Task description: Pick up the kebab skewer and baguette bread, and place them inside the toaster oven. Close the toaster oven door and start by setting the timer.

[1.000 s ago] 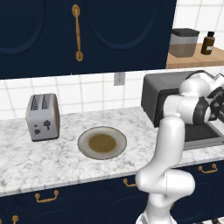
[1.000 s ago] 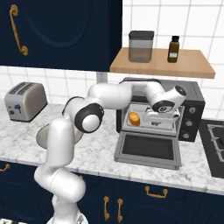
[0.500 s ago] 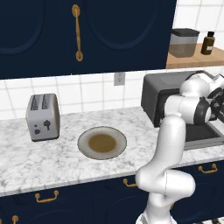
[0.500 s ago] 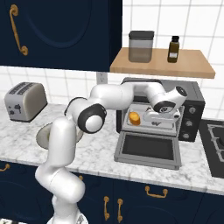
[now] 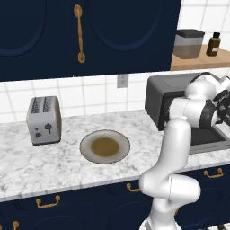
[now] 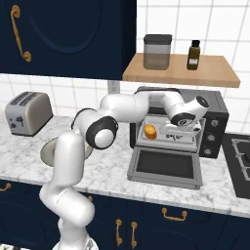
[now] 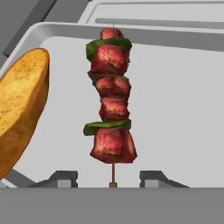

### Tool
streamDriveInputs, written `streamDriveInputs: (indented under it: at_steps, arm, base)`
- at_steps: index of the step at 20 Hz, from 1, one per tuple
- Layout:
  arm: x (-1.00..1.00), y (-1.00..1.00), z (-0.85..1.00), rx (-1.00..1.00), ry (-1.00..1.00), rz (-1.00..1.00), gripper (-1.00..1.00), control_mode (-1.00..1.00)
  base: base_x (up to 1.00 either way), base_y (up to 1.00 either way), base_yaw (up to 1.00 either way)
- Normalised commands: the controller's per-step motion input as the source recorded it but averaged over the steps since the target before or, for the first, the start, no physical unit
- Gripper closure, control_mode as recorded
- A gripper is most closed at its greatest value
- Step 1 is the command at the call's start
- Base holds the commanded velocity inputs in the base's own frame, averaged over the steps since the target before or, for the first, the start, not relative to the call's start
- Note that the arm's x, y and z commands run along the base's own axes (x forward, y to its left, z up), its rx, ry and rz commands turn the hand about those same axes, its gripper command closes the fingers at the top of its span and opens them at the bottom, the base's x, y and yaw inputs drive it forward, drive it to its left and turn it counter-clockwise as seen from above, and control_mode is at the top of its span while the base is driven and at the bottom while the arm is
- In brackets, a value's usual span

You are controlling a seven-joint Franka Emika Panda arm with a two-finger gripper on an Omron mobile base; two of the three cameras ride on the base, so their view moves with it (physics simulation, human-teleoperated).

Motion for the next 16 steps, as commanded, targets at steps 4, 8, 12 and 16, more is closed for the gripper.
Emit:
streamDriveInputs:
  at_steps: [4,8,12,16]
  arm:
    - [-0.08,0.00,0.23,0.00,-0.02,-0.04,-1.00,-1.00]
    - [-0.57,-0.03,0.15,0.00,0.00,-0.07,-1.00,-1.00]
    - [-0.92,0.00,0.06,0.00,0.00,-0.14,-1.00,-1.00]
    - [-0.69,0.08,-0.09,-0.03,0.05,-0.28,-1.00,-1.00]
  base:
    - [0.00,0.00,0.00]
    - [0.00,0.00,0.00]
    - [0.00,0.00,0.00]
    - [0.00,0.00,0.00]
